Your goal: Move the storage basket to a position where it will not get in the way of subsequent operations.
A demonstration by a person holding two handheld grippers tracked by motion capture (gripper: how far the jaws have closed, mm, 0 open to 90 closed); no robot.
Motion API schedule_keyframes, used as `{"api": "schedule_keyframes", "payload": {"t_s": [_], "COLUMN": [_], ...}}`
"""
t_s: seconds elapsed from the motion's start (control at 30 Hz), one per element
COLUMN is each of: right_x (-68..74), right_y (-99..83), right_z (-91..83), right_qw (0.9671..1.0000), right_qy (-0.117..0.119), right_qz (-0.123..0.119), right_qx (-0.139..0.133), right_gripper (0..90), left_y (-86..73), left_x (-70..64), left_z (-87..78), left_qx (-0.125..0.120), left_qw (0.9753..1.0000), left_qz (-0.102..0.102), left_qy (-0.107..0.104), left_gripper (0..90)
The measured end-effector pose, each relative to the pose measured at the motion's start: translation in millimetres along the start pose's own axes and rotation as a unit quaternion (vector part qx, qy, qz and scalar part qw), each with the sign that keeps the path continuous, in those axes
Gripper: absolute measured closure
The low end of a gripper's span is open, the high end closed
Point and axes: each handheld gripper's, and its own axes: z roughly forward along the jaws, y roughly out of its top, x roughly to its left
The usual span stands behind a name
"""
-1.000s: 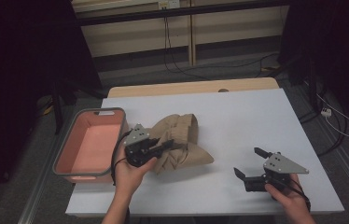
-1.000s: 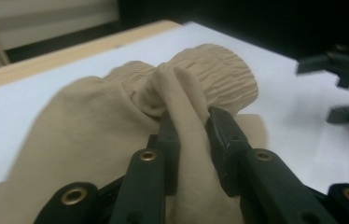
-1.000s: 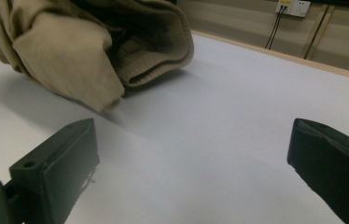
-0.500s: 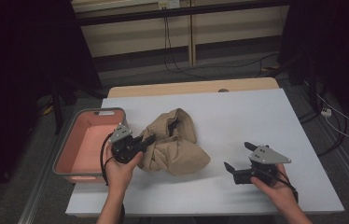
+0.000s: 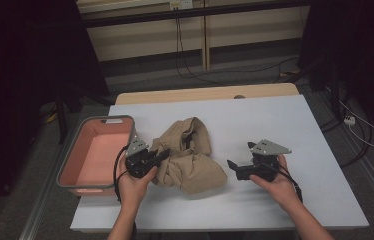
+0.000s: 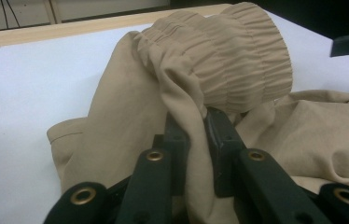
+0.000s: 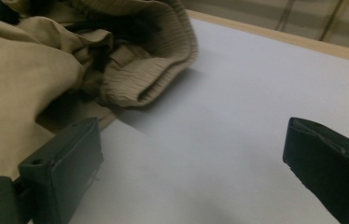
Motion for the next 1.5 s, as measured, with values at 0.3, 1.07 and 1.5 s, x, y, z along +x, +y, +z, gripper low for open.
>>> {"api": "schedule_keyframes", "payload": {"t_s": [0.3,1.07,1.5], "right_x": [4.1,38.5,33.3], "right_y": [7.2,20.9,22.0], "right_z": [39.6,105.5,81.2], "right_qw": [0.9982,0.9895,0.9927], "right_qy": [0.007,0.044,0.073], "right_qz": [0.051,0.018,-0.005], "right_qx": [0.031,0.137,0.096], "right_gripper": [3.4,33.4,80.3], "left_y": [0.8,8.5,8.8], "left_x": [-1.8,4.5,9.1], "left_z": [-1.4,-18.6,-23.4], "left_qx": [0.005,0.002,-0.013], "left_qw": [1.0000,1.0000,0.9998], "left_qz": [0.001,0.000,-0.013], "left_qy": [-0.005,0.008,0.009], "left_gripper": [81.1,82.3,82.6]}}
